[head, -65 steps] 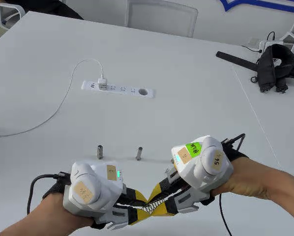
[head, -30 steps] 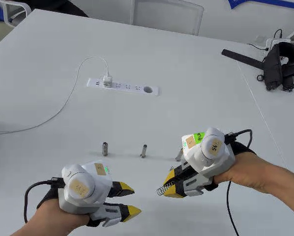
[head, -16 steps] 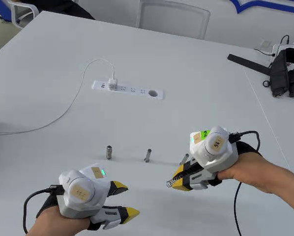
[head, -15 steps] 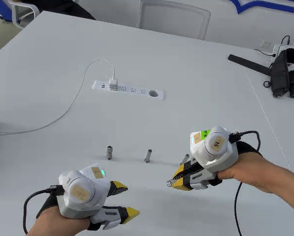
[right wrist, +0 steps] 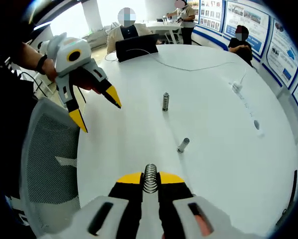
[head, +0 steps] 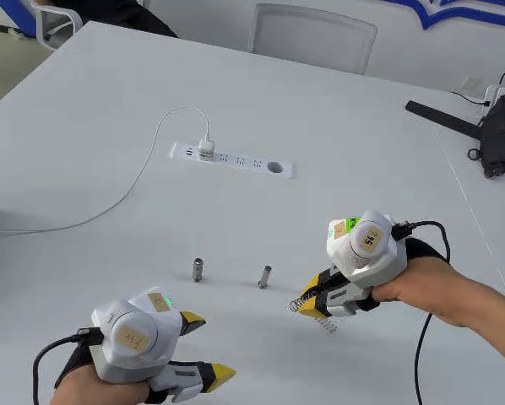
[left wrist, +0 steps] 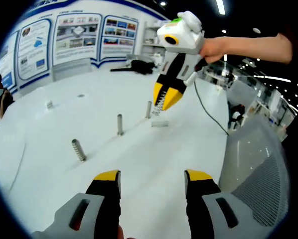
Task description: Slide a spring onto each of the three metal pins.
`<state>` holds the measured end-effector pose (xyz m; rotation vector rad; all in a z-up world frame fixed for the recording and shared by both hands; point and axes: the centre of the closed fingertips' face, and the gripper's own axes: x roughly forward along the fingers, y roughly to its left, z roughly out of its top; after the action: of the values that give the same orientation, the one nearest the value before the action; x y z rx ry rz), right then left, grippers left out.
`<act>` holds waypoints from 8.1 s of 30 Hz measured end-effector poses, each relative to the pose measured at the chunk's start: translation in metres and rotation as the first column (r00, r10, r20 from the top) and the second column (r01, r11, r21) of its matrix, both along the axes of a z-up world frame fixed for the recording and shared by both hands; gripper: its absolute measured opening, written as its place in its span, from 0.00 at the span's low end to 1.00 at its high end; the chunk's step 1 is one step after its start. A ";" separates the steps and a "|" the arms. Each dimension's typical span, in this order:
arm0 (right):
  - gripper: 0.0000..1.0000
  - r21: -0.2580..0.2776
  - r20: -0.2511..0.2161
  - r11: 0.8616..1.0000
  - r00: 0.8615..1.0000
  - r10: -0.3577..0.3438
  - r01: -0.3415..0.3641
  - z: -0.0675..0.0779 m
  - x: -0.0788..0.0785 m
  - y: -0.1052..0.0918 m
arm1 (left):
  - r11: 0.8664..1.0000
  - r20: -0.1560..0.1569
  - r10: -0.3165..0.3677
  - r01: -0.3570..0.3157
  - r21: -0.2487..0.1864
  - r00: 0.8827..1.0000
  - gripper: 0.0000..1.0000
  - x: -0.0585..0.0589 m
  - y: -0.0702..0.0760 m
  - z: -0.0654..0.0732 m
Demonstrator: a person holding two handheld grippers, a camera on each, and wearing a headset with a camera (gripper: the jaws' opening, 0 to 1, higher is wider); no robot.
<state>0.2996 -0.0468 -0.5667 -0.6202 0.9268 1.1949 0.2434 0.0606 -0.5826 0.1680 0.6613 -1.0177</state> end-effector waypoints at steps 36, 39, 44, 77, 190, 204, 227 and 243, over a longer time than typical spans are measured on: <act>0.12 -0.032 -0.005 0.999 1.000 0.016 -0.016 -0.014 0.067 0.018 | 0.995 -0.006 0.097 -0.097 -0.005 0.995 0.66 0.021 0.018 0.004; 0.12 -0.035 -0.011 0.999 1.000 0.016 -0.017 -0.018 0.070 0.018 | 0.995 -0.010 0.099 -0.099 -0.008 0.995 0.66 0.021 0.019 0.004; 0.13 -0.041 -0.018 0.999 0.999 0.027 -0.028 -0.022 0.071 0.020 | 0.994 -0.017 0.105 -0.105 -0.012 0.994 0.65 0.020 0.021 0.003; 0.13 -0.103 -0.036 0.991 0.996 0.085 -0.088 -0.032 0.073 0.033 | 0.996 -0.051 0.091 -0.092 -0.019 0.995 0.64 0.011 0.019 -0.005; 0.52 0.281 -0.080 0.872 0.915 -0.395 0.401 0.009 0.055 -0.003 | 0.996 -0.034 0.082 -0.082 -0.017 0.996 0.67 0.000 0.009 0.016; 0.58 0.366 -0.101 0.757 0.832 -0.546 0.541 0.005 0.033 -0.036 | 0.995 -0.026 0.094 -0.094 -0.016 0.995 0.67 0.000 0.009 0.020; 0.70 0.418 -0.122 0.597 0.693 -0.710 0.685 -0.005 -0.025 -0.092 | 0.992 -0.027 0.126 -0.126 -0.012 0.992 0.70 0.016 0.011 0.020; 0.75 0.401 -0.152 0.568 0.664 -0.732 0.719 -0.017 -0.063 -0.107 | 0.994 -0.026 0.106 -0.107 -0.005 0.994 0.70 0.026 -0.003 0.019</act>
<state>0.2368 -0.1543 -0.5841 0.1370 0.7306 0.5768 0.2694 0.0577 -0.5635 0.1135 0.6833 -0.9204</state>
